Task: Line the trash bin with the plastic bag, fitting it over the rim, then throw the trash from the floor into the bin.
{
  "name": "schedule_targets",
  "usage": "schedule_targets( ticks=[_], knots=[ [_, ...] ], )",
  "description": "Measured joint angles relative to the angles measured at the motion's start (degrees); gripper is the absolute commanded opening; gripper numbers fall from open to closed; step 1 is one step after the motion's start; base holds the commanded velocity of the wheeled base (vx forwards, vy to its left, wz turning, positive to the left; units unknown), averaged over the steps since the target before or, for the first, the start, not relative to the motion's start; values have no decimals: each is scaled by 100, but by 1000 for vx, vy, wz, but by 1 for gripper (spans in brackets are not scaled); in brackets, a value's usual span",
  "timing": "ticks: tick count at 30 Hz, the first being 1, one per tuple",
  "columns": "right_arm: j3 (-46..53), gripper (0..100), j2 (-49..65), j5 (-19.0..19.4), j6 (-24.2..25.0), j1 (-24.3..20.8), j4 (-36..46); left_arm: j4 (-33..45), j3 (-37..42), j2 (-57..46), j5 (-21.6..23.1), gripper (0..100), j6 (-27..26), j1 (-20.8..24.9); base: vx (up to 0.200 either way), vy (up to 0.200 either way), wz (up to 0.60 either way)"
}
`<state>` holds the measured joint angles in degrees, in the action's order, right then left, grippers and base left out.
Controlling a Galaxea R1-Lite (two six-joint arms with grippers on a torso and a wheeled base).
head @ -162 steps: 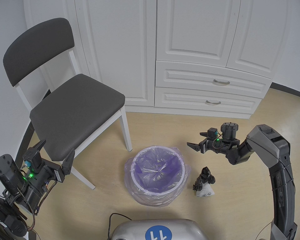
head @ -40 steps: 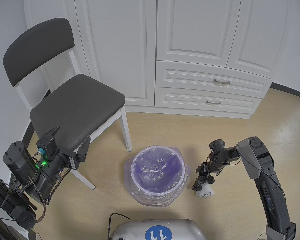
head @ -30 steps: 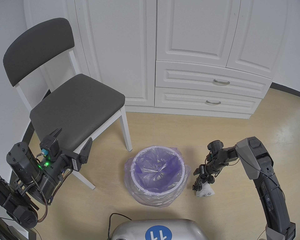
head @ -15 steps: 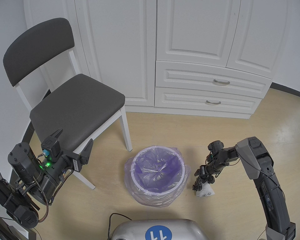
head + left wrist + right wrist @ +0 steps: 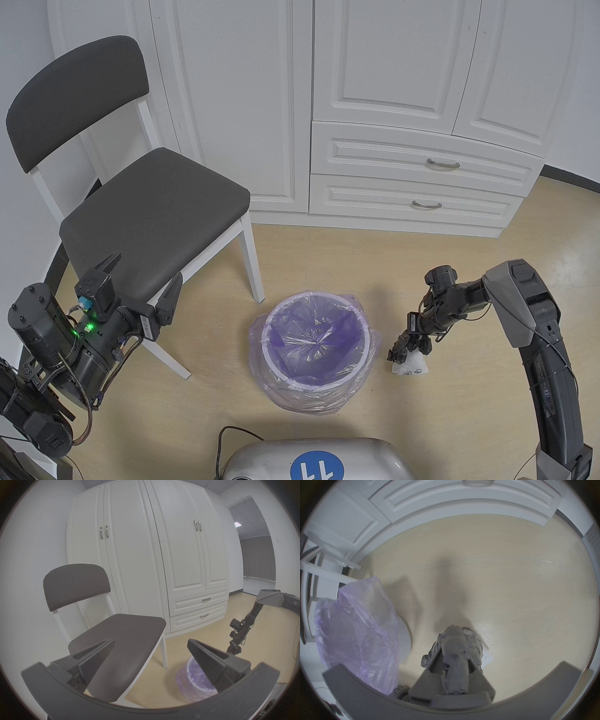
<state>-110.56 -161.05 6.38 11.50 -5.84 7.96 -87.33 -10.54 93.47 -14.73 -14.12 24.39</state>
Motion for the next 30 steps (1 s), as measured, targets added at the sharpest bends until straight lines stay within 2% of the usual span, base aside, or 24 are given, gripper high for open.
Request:
schedule_targets(
  ticks=[6, 10, 15, 20, 30],
  knots=[
    [1196, 0, 628, 7, 363, 110, -567, 0, -1, -188, 6, 100, -6, 20, 0, 0, 0],
    [2083, 0, 1064, 11, 621, 188, -1230, -1, -11, -367, 17, 100, -63, 35, 0, 0, 0],
    [3010, 0, 1758, 18, 774, 249, -1799, 0, -22, -645, 20, 100, -244, 57, 0, 0, 0],
    [3818, 0, 2651, 18, 681, 144, -2197, 18, -28, -1006, 34, 100, -477, 68, 0, 0, 0],
    [5169, 0, 4721, -20, 46, -113, -2753, 68, -43, -1506, 48, 100, -707, 72, 0, 0, 0]
  ],
)
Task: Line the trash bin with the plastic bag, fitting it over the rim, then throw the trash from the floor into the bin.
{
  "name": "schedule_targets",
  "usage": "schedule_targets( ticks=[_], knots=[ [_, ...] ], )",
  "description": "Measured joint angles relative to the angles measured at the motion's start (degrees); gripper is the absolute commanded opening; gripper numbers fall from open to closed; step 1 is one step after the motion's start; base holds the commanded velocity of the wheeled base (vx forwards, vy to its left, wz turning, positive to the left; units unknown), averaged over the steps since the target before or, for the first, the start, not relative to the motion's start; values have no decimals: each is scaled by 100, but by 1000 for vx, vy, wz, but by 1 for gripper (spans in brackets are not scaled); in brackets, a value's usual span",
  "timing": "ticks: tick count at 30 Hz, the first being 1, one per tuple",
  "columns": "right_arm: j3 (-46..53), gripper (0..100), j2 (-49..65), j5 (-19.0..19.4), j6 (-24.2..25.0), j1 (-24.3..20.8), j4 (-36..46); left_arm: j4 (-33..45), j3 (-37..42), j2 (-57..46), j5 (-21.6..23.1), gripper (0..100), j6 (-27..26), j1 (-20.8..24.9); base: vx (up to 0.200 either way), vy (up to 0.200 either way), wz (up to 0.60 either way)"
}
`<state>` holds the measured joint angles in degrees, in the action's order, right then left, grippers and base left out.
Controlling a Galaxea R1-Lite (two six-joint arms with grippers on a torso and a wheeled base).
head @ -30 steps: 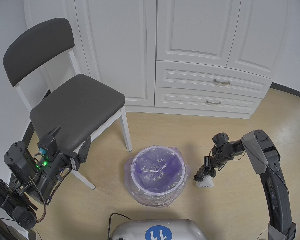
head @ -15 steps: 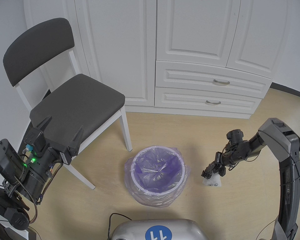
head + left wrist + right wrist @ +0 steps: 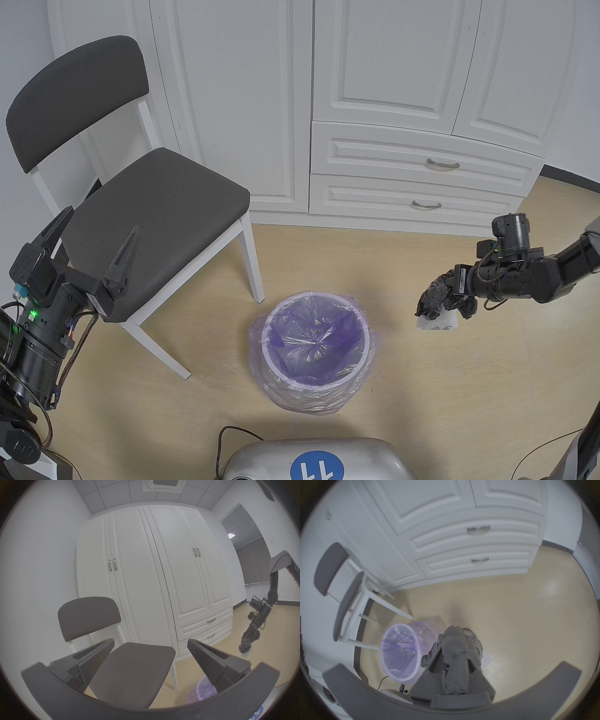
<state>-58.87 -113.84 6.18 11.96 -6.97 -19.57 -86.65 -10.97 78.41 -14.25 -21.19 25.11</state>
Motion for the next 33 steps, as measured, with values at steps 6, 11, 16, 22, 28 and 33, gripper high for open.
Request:
schedule_targets(
  ticks=[6, 11, 16, 22, 28, 33],
  knots=[
    [621, 0, 1312, -46, -323, -336, -93, 9, -13, -88, -17, 100, -16, -17, 0, 0, 0],
    [1003, 0, 2200, -197, -482, -870, -240, 2, -44, -143, -30, 100, -23, -65, 0, 0, 0],
    [1242, 0, 2710, -834, -521, -1604, -855, -4, -99, -178, -11, 100, -27, -290, 0, 0, 0],
    [1384, 0, 2710, -1735, -413, -2356, -1949, -30, -201, -206, 11, 100, -27, -712, 0, 0, 0],
    [1339, 0, 2222, -2186, 16, -2955, -2855, -48, -317, -217, 18, 100, -23, -1056, 0, 0, 0],
    [1128, 0, 1663, -2282, 761, -3384, -3082, -46, -380, -217, 24, 100, -18, -1241, 0, 0, 0]
  ],
)
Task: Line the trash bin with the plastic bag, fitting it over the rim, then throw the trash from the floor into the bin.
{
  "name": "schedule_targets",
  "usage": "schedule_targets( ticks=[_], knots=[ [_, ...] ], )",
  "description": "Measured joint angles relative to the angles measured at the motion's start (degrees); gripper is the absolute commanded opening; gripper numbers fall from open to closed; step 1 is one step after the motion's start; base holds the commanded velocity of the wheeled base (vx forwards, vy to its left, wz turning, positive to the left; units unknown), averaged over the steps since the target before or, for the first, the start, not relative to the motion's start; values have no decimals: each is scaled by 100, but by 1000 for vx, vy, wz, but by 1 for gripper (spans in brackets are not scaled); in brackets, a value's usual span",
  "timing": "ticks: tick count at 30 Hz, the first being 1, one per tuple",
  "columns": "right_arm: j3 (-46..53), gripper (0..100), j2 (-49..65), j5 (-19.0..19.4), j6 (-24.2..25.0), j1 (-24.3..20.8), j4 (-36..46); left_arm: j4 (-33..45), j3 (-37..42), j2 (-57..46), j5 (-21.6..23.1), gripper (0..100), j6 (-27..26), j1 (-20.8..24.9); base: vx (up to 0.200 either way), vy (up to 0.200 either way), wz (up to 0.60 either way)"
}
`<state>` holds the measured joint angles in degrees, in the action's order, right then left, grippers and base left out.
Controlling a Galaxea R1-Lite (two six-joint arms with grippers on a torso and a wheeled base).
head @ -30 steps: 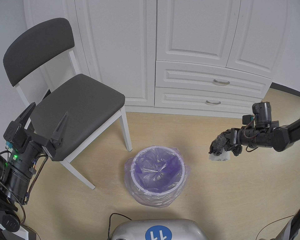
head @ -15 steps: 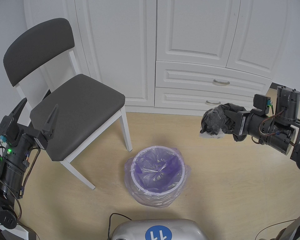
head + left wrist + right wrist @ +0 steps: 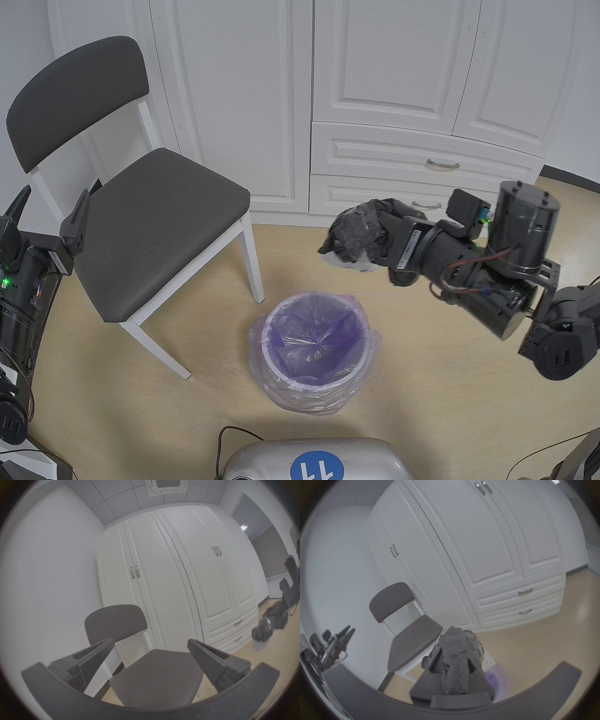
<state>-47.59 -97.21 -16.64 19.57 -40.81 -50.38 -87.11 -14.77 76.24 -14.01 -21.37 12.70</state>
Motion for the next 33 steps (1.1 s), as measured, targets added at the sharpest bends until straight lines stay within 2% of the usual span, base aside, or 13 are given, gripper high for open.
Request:
schedule_targets(
  ticks=[6, 12, 16, 27, 33],
  knots=[
    [-486, 0, -579, -49, 816, -319, 508, 40, -77, 5, 143, 100, 66, -295, 0, 0, 0],
    [-1239, 0, -1015, -29, 1758, -402, 1891, 54, -115, 13, 466, 100, 126, -592, 0, 0, 0],
    [-1787, 0, -1387, -5, 2244, -389, 2519, 54, -123, 17, 569, 100, 139, -739, 0, 0, 0],
    [-2555, 0, -2653, 44, 2461, -151, 3238, 57, -127, 24, 635, 100, 152, -848, 0, 0, 0],
    [-2747, 0, -3105, 39, 2578, -66, 3110, 57, -112, 27, 655, 100, 152, -857, 0, 0, 0]
  ],
)
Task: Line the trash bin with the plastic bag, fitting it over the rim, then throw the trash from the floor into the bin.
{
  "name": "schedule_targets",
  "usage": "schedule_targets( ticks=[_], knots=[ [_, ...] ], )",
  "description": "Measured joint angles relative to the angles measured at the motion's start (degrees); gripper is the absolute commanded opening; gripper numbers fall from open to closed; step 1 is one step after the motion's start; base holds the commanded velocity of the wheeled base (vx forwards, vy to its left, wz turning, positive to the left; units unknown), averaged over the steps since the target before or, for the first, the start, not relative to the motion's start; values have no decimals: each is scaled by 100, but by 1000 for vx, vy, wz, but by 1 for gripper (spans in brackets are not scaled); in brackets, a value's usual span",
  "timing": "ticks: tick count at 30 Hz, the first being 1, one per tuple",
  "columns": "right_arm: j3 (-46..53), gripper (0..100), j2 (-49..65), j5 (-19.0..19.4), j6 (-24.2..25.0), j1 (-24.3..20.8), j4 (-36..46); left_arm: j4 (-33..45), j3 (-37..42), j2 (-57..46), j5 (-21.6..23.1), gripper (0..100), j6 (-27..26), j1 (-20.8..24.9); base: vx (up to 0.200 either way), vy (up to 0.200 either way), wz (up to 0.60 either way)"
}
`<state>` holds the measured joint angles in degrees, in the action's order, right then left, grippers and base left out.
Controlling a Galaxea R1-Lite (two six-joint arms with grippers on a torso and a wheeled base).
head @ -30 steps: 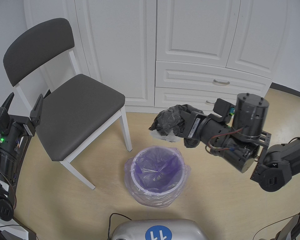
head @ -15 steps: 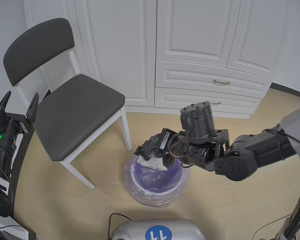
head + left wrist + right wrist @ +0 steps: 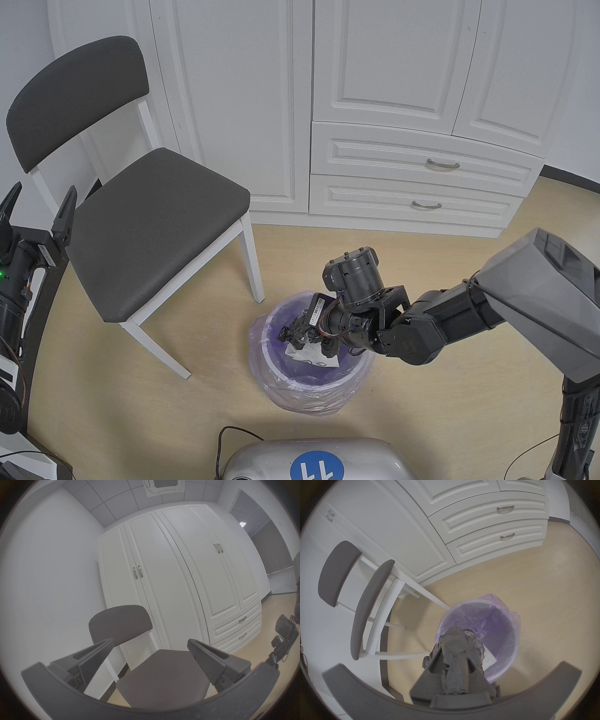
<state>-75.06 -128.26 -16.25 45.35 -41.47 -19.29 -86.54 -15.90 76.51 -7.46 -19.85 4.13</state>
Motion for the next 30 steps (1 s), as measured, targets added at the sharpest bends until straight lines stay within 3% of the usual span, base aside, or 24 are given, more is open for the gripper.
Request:
schedule_targets(
  ticks=[10, 30],
  knots=[
    [4, 0, -569, -6, 137, 157, -1217, 0, 11, 23, 2, 100, 0, -2, 0, 0, 0],
    [174, 0, -1209, -2, -575, 276, -1153, 0, -6, 30, 2, 100, 0, -2, 0, 0, 0]
  ],
)
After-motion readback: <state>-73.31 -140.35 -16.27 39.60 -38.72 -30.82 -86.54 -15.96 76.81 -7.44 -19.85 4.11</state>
